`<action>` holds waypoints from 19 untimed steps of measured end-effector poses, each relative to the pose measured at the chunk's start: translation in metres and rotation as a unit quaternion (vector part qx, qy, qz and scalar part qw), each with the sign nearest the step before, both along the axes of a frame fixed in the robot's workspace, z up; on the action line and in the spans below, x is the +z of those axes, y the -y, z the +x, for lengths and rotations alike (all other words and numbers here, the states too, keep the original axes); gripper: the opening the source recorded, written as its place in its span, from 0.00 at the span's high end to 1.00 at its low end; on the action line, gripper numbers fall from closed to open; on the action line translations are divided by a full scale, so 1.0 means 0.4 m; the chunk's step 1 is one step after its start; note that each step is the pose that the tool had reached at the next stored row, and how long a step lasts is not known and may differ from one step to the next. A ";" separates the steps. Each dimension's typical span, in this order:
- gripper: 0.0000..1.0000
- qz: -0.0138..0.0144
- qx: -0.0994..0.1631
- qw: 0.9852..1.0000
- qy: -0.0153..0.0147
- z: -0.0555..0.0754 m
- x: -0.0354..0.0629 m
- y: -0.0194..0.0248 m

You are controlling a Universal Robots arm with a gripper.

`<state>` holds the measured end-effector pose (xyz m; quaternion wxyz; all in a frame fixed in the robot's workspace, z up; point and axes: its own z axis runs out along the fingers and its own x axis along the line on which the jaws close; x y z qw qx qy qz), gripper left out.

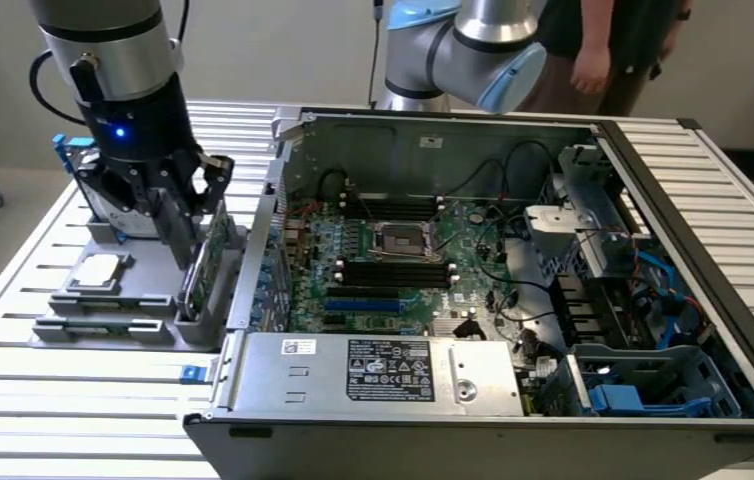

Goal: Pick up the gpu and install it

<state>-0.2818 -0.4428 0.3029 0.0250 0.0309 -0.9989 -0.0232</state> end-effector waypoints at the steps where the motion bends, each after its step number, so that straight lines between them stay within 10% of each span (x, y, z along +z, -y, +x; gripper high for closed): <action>1: 0.64 0.000 0.003 1.000 0.000 0.002 -0.004 0.000; 19: 0.64 -0.001 0.018 1.000 0.000 0.015 -0.086 -0.018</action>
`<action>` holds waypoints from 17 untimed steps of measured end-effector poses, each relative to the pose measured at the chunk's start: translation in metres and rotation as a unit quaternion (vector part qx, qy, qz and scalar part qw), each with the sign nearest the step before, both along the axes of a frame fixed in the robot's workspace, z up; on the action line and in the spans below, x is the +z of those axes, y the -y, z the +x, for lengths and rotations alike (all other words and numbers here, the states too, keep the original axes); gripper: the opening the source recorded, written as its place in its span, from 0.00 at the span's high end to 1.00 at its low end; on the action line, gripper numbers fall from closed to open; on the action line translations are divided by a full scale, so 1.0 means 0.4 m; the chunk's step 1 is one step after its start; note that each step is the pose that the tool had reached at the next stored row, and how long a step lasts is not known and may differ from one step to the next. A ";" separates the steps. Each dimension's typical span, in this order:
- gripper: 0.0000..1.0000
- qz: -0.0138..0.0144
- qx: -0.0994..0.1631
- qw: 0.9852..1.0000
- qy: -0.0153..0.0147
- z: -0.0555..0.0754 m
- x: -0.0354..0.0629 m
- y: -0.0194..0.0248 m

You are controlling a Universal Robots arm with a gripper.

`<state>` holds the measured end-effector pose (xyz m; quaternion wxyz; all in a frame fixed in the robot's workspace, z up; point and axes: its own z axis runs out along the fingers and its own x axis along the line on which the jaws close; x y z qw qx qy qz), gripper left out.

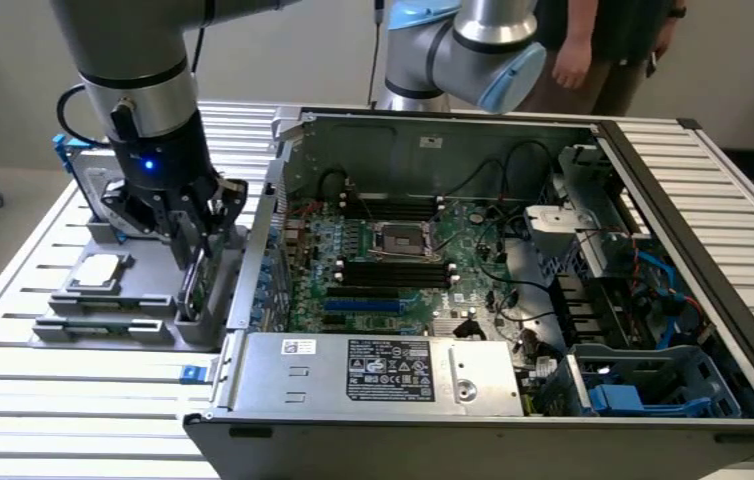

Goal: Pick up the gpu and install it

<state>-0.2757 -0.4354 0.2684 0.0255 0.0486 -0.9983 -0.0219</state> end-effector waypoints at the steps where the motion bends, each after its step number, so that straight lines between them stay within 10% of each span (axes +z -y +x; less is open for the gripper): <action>1: 0.64 0.000 0.000 1.000 0.000 0.000 -0.005 -0.003; 9: 0.64 0.000 0.000 1.000 0.000 -0.006 -0.041 -0.032; 17: 0.64 0.001 -0.003 1.000 0.000 -0.010 -0.060 -0.034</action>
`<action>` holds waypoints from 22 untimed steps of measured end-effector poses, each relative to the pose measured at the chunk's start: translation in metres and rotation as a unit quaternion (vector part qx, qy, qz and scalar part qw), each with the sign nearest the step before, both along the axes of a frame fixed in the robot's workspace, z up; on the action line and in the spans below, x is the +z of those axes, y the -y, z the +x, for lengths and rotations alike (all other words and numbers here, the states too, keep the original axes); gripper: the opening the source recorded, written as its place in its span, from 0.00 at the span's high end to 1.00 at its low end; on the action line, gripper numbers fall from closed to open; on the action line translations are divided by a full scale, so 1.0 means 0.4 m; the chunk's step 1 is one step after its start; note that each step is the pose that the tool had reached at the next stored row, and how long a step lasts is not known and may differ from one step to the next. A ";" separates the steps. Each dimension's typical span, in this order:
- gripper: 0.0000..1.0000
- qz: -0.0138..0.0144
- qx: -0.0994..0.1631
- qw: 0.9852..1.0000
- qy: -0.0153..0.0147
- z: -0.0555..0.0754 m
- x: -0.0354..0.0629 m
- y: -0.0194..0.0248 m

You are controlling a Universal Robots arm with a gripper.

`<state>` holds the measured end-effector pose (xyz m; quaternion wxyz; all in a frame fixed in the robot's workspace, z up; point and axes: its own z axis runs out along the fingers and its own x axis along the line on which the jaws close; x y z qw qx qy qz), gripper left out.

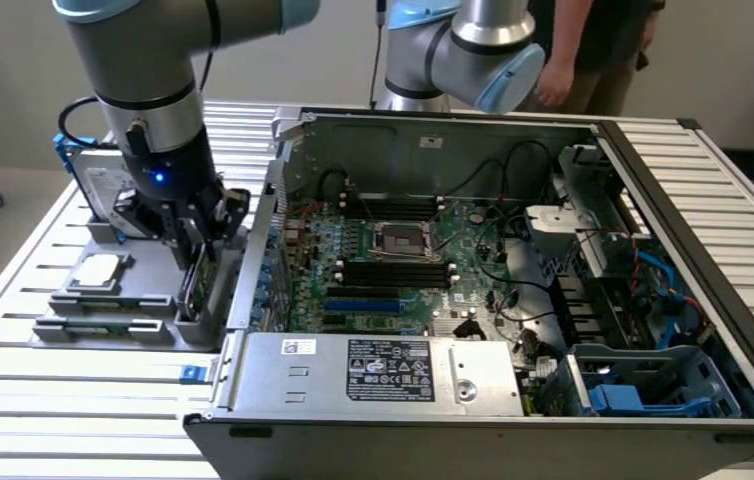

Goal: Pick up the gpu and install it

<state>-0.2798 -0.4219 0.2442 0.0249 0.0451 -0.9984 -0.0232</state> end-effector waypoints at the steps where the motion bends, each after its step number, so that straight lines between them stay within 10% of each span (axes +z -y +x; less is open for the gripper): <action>1: 0.64 0.000 -0.003 1.000 0.000 0.000 -0.002 0.000; 22: 0.74 0.006 -0.037 0.999 0.000 -0.006 -0.018 0.000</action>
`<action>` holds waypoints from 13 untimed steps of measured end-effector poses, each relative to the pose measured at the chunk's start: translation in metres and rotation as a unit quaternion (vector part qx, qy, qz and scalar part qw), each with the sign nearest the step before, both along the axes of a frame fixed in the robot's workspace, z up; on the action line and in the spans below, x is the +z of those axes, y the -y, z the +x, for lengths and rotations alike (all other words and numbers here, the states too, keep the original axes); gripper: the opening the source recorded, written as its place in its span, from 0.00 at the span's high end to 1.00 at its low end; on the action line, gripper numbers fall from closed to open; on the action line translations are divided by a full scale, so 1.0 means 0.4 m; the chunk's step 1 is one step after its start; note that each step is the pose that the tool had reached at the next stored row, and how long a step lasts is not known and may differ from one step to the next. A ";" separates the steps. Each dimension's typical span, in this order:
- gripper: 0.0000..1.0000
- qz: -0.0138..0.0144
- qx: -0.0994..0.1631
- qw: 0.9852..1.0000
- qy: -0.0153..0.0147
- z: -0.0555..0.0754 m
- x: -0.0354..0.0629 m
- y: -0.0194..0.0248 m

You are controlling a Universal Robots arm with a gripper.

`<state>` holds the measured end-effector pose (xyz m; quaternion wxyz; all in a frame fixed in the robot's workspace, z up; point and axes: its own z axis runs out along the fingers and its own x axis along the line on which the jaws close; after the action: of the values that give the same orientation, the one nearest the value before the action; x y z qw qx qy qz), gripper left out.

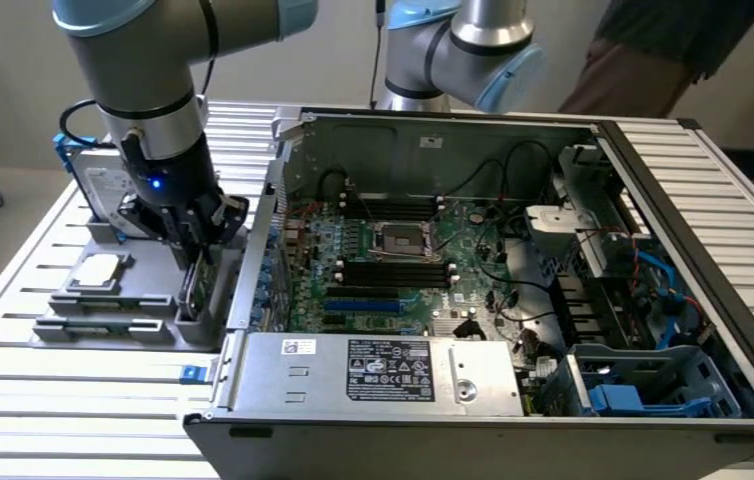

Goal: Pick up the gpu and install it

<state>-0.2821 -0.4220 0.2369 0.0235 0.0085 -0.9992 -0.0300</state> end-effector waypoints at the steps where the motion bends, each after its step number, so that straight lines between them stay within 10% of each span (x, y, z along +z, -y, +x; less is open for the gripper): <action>1: 0.74 0.000 0.000 1.000 0.000 0.000 0.000 0.000; 9: 0.74 0.002 0.000 1.000 0.001 0.000 0.002 0.000; 13: 0.74 0.001 0.000 1.000 0.000 0.000 0.040 0.000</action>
<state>-0.2822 -0.4219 0.2530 0.0232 0.0085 -0.9992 -0.0315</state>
